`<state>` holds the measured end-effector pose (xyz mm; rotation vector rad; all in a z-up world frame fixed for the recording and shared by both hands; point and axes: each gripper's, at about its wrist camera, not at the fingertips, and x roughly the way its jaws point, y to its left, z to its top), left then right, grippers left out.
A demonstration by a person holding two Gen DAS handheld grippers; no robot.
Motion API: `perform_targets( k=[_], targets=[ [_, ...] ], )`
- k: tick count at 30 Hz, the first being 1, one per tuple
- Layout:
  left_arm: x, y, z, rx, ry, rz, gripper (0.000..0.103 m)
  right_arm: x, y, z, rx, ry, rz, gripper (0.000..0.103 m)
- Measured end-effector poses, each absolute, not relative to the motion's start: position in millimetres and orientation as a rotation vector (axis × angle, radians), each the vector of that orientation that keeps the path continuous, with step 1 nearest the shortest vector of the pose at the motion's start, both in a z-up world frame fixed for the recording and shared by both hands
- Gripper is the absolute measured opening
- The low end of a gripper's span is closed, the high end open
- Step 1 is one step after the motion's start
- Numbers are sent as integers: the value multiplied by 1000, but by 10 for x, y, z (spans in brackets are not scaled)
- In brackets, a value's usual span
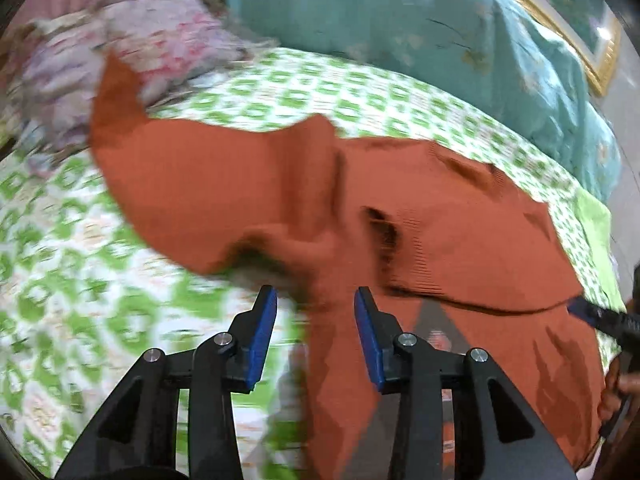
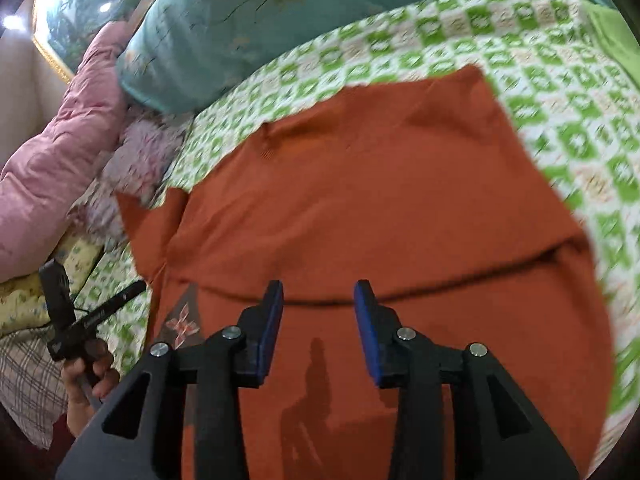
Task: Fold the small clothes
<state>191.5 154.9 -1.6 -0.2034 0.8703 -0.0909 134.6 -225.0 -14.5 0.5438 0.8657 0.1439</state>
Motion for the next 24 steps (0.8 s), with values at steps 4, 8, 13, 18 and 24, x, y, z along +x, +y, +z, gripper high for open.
perform_targets(
  k=[4, 8, 13, 18, 24],
  targets=[
    [1965, 1967, -84, -268, 882, -23, 42, 1347, -2029, -210, 550, 893, 172, 42],
    [2106, 2307, -125, -315, 876, 38, 48, 1297, -1858, -223, 545, 909, 193, 44],
    [2393, 2750, -191, -425, 879, 94, 55, 1221, -1734, -224, 534, 922, 201, 47],
    [2784, 3164, -275, -495, 878, 150, 56, 1142, -1697, -219, 527, 938, 197, 47],
    [3237, 3463, -290, -536, 833, 185, 50, 1106, -1713, -214, 523, 946, 183, 47]
  ],
)
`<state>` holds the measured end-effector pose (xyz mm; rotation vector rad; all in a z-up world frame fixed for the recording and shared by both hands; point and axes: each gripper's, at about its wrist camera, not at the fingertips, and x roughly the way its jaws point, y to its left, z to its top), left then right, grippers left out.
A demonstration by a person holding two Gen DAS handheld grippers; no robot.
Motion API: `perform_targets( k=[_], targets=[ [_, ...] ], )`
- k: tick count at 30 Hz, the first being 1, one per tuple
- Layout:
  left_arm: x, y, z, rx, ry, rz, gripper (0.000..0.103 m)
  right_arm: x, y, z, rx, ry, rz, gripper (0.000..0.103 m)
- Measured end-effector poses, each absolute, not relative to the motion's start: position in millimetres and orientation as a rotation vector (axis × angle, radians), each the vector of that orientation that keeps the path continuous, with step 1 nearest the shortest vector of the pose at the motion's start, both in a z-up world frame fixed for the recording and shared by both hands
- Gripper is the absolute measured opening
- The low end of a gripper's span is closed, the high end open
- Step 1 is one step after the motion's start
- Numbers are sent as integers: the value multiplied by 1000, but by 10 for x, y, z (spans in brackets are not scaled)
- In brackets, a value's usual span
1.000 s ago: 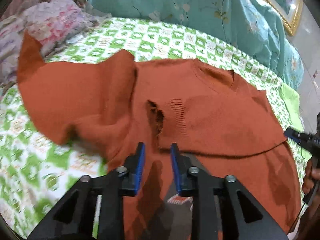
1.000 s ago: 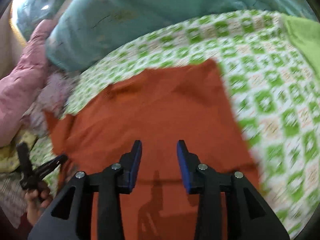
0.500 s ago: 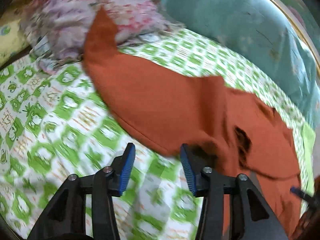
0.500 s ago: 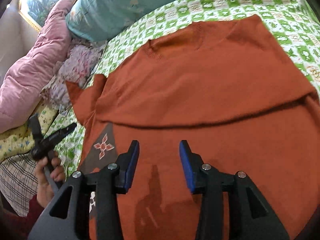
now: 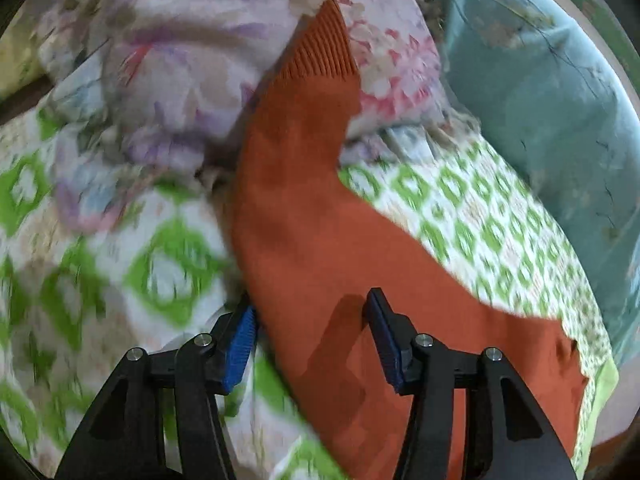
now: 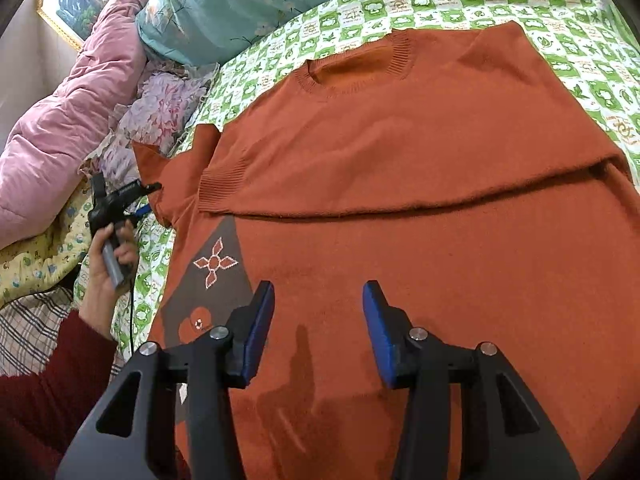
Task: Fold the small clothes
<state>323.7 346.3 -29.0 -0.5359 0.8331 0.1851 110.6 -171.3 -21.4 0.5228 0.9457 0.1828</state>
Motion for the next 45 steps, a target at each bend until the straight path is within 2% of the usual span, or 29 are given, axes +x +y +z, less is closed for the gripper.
perform_targets(
  k=[3, 4, 11, 18, 24, 29, 35, 38, 39, 45],
  targets=[
    [3321, 3414, -212, -474, 805, 241, 10, 1101, -1721, -201, 522, 939, 178, 47],
    [3307, 3338, -164, -450, 793, 231, 8, 1095, -1735, -194, 527, 930, 176, 47],
    [2968, 2448, 403, -276, 657, 89, 5, 1031, -1821, -203, 556, 900, 164, 47],
    [2672, 982, 842, -140, 610, -214, 5, 812, -2089, -136, 632, 818, 102, 47],
    [2569, -130, 608, -51, 683, -374, 5, 551, -2393, -152, 690, 780, 42, 47],
    [2636, -856, 215, 71, 760, -426, 6, 336, -2609, -184, 730, 764, -11, 47],
    [2660, -1167, -247, 149, 858, -457, 21, 160, -2798, -165, 753, 738, -63, 47],
    [2563, -1143, -310, 156, 884, -487, 51, 157, -2827, -164, 761, 737, -70, 47],
    [2517, -1118, -312, 161, 887, -487, 66, 180, -2816, -156, 758, 738, -66, 47],
    [2131, -694, -244, 145, 902, -522, 68, 424, -2671, -48, 698, 748, -14, 47]
  ],
)
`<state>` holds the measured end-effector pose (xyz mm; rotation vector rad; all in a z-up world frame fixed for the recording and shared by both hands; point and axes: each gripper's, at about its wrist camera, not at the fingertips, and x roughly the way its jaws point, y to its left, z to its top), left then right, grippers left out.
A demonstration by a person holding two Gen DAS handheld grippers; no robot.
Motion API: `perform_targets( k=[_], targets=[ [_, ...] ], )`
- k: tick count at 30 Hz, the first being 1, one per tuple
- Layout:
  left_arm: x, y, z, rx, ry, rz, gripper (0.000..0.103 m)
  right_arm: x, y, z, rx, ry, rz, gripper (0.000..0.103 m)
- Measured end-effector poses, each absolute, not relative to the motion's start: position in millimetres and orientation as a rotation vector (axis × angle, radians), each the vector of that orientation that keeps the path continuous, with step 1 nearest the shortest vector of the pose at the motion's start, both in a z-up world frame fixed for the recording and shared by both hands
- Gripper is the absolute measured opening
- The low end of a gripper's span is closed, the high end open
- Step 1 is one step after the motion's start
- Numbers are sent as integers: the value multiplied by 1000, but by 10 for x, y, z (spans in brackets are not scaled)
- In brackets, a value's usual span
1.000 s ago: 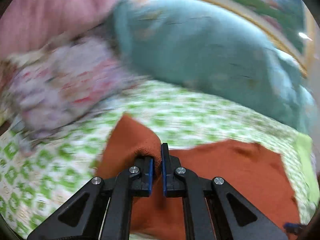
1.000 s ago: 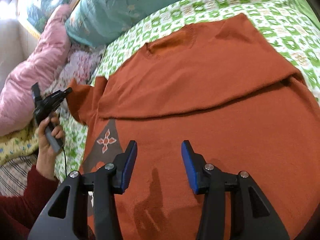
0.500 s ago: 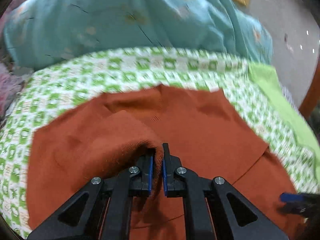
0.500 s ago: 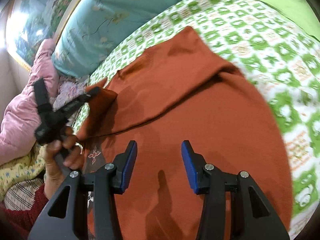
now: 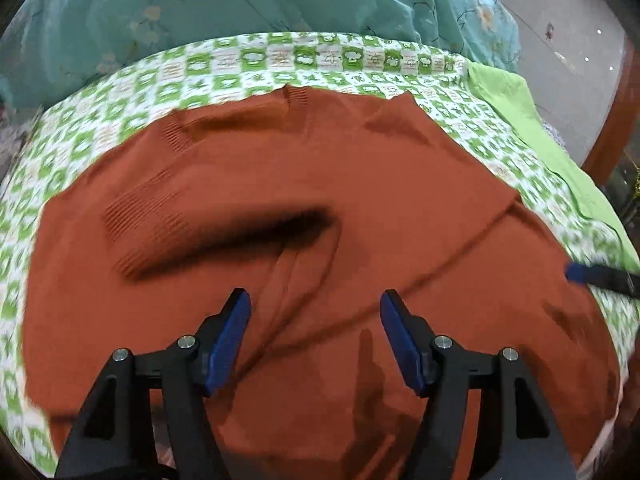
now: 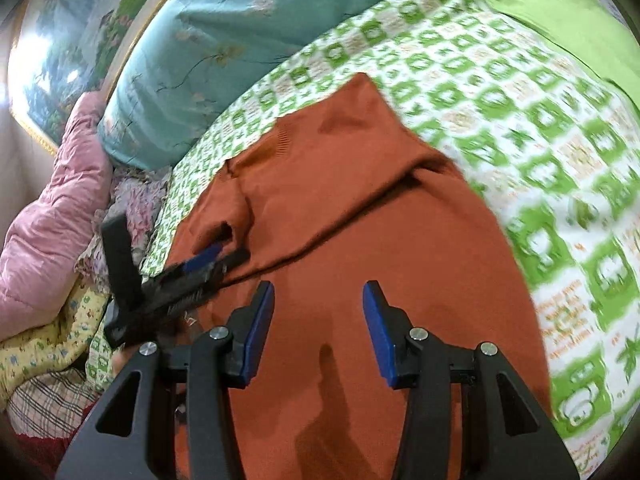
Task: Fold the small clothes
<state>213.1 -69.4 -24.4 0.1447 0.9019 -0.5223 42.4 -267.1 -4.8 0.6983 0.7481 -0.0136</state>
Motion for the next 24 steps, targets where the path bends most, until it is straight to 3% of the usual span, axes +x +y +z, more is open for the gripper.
perform_targets(
  k=[9, 11, 13, 21, 23, 24],
  targets=[
    [1772, 546, -112, 94, 852, -232, 69, 1342, -1933, 196, 377, 796, 136, 48],
    [1845, 782, -182, 84, 870, -148, 70, 1565, -1677, 234, 249, 793, 168, 53],
    [1943, 917, -265, 66, 900, -103, 69, 1747, -1407, 226, 104, 778, 188, 60],
    [2187, 1073, -421, -31, 926, -2, 70, 2330, -511, -180, -495, 747, 183, 60],
    [2218, 1075, -431, -31, 930, 11, 70, 2447, -516, -301, -536, 762, 152, 51],
    [2227, 1082, -427, -34, 930, 16, 71, 2514, -622, -312, -489, 780, 133, 28]
  ],
)
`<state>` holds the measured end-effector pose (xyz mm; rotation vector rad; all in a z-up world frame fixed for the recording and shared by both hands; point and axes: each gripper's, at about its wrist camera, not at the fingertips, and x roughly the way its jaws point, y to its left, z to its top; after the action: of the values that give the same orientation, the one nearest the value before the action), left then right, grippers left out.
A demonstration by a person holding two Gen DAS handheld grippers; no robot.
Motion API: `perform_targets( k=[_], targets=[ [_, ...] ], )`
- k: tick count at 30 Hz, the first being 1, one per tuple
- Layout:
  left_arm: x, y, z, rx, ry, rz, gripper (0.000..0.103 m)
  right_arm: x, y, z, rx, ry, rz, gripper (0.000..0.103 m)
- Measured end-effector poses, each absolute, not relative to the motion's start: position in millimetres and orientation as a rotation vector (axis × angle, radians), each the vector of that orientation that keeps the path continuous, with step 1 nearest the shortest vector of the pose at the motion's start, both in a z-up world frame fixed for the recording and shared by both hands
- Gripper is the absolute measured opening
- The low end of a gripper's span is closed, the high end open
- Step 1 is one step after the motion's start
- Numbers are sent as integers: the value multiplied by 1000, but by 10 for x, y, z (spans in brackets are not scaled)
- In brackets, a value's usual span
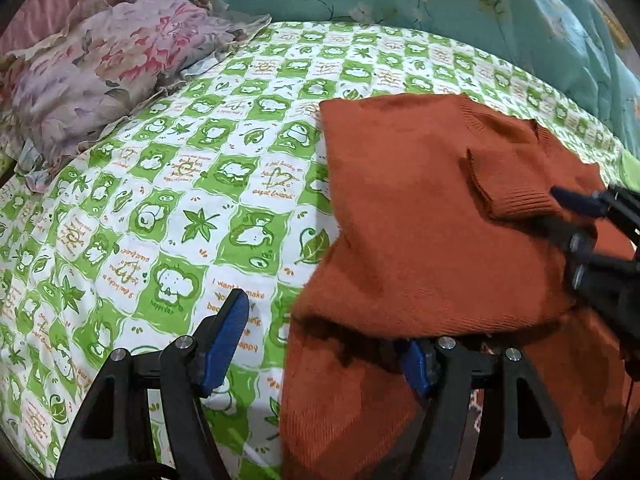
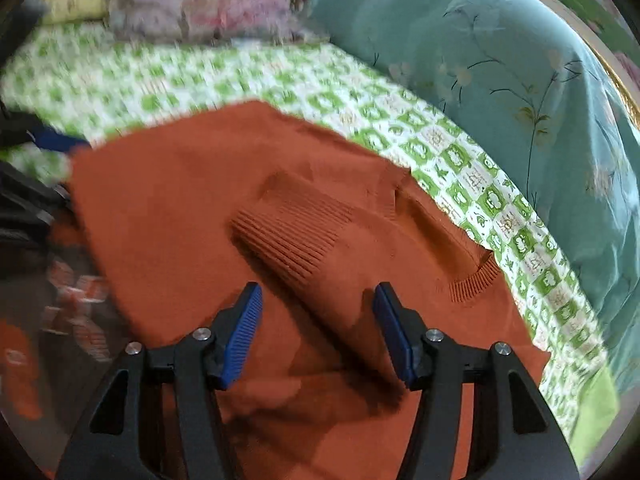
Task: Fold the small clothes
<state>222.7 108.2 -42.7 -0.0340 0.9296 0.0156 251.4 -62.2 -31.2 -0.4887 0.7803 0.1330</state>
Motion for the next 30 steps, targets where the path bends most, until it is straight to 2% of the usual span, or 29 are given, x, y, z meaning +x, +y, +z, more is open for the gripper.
perform_targets(
  k=[1, 5, 8, 14, 15, 16, 18, 24, 30],
  targets=[
    [2246, 1080, -428, -38, 930, 16, 71, 2550, -776, -262, -404, 792, 123, 9],
    [2316, 1118, -454, -52, 939, 19, 71, 2354, -1838, 116, 131, 699, 14, 6],
    [2338, 1101, -469, -40, 940, 24, 71, 2016, -2660, 43, 446, 645, -80, 7],
    [2331, 1123, -474, -42, 939, 20, 72, 1712, -3056, -266, 548, 781, -144, 16],
    [2331, 1128, -475, -42, 937, 25, 72, 1681, -3055, -281, 544, 787, -143, 24],
    [2334, 1134, -475, -46, 938, 27, 72, 1649, -3054, -295, 554, 787, -127, 40],
    [2329, 1144, -464, -50, 933, 33, 73, 1581, -3074, -286, 600, 763, -99, 53],
    [2293, 1290, -440, -137, 905, 80, 73, 1593, -3116, -203, 677, 732, -117, 59],
    [2295, 1305, -456, -148, 904, 83, 75, 1674, -3365, -262, 793, 737, -183, 59]
  ],
)
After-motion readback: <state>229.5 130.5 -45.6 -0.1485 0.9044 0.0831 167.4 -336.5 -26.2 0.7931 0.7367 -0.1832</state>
